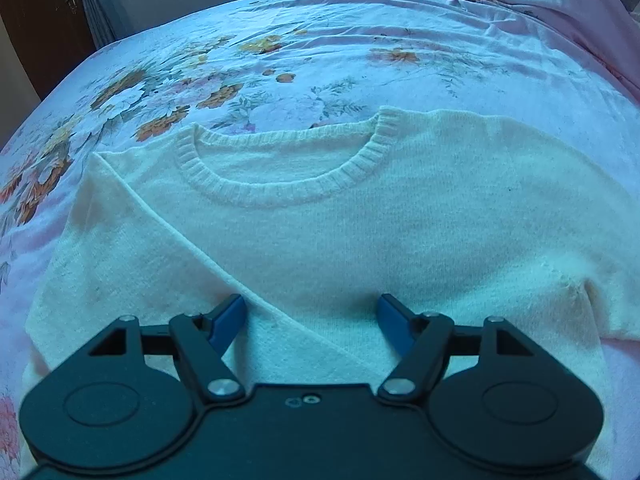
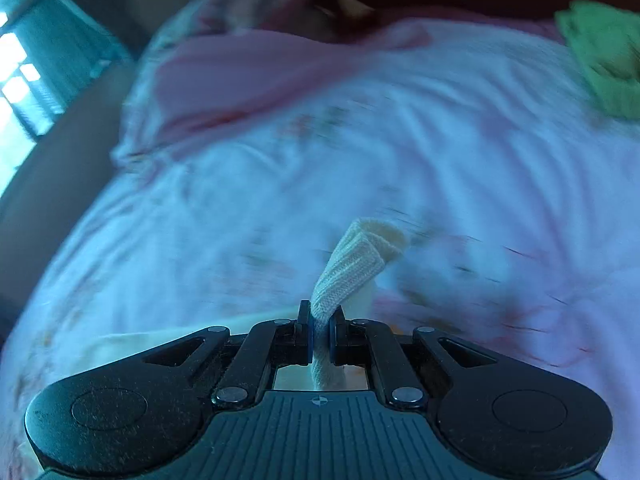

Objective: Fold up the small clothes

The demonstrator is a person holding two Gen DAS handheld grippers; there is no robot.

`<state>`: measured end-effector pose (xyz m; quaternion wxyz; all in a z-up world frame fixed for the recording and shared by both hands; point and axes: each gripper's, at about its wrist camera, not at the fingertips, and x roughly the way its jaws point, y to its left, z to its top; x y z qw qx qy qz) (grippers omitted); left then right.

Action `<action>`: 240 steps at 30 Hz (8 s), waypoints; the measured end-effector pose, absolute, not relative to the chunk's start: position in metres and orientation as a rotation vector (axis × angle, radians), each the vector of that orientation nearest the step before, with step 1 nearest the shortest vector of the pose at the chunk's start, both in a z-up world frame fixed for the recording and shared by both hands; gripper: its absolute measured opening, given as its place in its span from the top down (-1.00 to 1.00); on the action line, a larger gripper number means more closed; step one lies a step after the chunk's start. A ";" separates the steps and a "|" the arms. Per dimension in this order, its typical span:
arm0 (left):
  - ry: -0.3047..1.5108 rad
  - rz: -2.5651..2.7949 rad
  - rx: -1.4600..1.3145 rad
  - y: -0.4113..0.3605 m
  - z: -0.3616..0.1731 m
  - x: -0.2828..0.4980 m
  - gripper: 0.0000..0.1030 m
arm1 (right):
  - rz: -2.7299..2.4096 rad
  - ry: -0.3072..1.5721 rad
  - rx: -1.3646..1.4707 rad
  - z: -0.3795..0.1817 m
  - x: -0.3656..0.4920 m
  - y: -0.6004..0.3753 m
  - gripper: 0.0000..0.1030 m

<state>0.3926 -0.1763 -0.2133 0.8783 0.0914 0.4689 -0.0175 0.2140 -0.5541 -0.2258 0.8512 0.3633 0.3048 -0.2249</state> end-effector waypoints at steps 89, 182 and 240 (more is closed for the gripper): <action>1.020 -0.096 -0.439 0.070 -0.196 0.313 0.87 | -0.055 0.865 0.164 -0.249 0.350 -0.312 0.55; 1.030 -0.087 -0.271 0.057 -0.184 0.214 0.50 | 0.125 0.839 0.130 -0.211 0.217 -0.260 0.32; 1.095 -0.192 -0.487 0.121 -0.185 0.065 0.91 | 0.203 1.059 0.507 -0.238 -0.001 -0.300 0.93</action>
